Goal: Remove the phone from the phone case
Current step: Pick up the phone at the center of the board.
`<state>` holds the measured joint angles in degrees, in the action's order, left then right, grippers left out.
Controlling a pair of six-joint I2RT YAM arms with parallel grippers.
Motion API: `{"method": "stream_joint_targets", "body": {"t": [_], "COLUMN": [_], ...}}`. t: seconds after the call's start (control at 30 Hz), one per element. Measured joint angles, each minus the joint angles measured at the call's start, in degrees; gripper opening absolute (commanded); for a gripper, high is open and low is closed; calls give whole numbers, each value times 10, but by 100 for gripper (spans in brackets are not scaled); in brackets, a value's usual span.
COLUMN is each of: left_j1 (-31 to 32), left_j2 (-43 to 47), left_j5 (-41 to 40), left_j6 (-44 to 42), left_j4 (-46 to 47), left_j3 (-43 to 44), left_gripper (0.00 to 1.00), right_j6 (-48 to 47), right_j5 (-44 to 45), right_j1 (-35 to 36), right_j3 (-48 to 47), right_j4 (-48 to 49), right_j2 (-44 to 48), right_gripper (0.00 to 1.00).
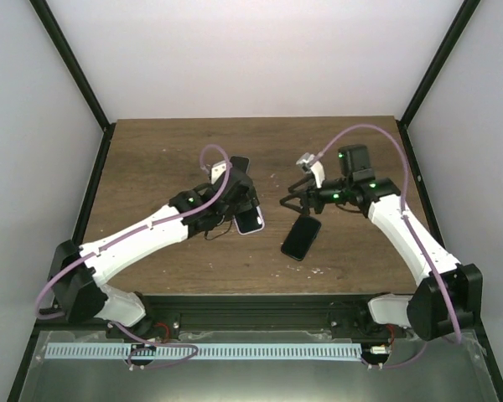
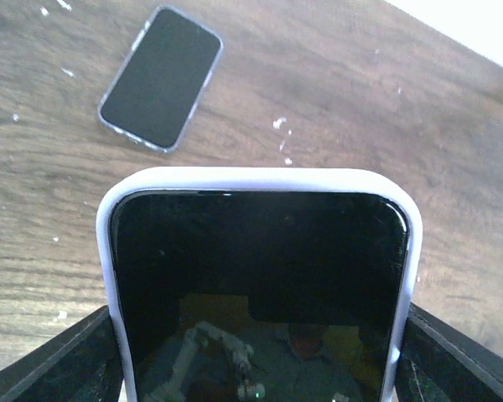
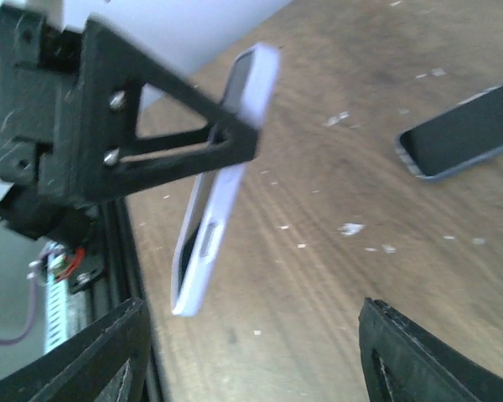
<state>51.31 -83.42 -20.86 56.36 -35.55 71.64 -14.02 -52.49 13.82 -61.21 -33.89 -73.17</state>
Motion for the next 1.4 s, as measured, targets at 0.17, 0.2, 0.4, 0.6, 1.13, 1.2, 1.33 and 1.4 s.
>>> {"method": "stream_joint_targets", "body": {"t": [0.17, 0.2, 0.4, 0.6, 1.13, 1.2, 1.33, 1.4], "left_j1": [0, 0, 0, 0, 0, 0, -2, -3], "left_j2": [45, 56, 94, 96, 85, 87, 87, 87], "left_j5": [-37, -41, -58, -65, -56, -56, -59, -63], "left_j6": [3, 4, 11, 22, 17, 14, 9, 8], "left_j4": [34, 43, 71, 90, 102, 102, 101, 101], "left_j3": [-29, -34, -55, -62, -62, -62, -63, -63], "left_gripper": [65, 65, 65, 65, 65, 65, 66, 73], "right_j6": [39, 46, 72, 93, 119, 121, 123, 127], "right_j5": [5, 5, 6, -3, -26, -28, -33, -29], "right_j1": [69, 83, 113, 136, 142, 145, 157, 160], "right_j3": [3, 3, -10, -47, -55, -60, -77, -82], "right_j4": [20, 27, 52, 70, 84, 83, 75, 73], "right_j2": [0, -2, -45, -84, -113, -130, -151, -153], "right_gripper": [60, 59, 55, 52, 36, 28, 13, 6]}}
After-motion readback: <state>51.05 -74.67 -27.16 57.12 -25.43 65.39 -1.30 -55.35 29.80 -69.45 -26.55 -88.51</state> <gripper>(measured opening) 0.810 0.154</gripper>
